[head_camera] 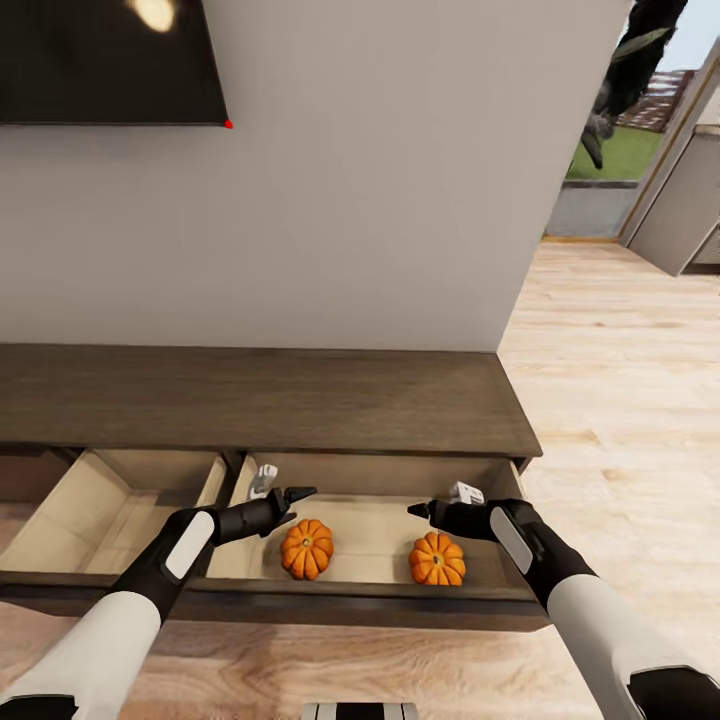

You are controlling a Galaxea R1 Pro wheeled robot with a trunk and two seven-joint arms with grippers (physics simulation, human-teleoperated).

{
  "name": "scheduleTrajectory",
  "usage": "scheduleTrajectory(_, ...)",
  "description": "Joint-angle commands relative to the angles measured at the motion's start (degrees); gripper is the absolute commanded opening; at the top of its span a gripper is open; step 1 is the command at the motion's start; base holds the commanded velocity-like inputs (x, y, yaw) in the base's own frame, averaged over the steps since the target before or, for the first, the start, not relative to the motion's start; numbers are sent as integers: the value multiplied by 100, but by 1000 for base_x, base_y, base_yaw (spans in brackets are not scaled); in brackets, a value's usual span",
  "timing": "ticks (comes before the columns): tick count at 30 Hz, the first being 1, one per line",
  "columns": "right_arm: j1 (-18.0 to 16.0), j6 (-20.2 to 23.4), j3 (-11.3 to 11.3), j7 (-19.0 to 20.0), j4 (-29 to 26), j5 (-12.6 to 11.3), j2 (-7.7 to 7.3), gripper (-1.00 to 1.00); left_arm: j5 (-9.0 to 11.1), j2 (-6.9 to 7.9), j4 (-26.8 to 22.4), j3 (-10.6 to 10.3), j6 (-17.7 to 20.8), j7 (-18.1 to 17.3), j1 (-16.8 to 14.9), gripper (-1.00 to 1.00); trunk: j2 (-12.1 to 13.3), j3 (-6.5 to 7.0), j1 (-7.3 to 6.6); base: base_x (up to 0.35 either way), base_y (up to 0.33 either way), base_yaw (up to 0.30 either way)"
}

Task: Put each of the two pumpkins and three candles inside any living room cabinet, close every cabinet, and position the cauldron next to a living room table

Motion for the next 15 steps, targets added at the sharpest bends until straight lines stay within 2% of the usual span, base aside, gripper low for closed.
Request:
scheduleTrajectory(1, 0, 0, -1, 20, 0, 0, 2, 100, -1, -1, -1, 0, 0, -1, 0, 100, 0, 0, 0, -38, 8, 0)
scheduleTrajectory(9, 1, -13, 15, 321, -75, 28, -4, 100, -1, -3, -13, -8, 3, -3, 0, 100, 0, 0, 0, -8, 2, 0)
scheduleTrajectory(15, 10, -14, 22, 1128, -91, 46, -47, 100, -1, -4, -54, -9, 9, -5, 0, 100, 0, 0, 0, 0, 0, 0)
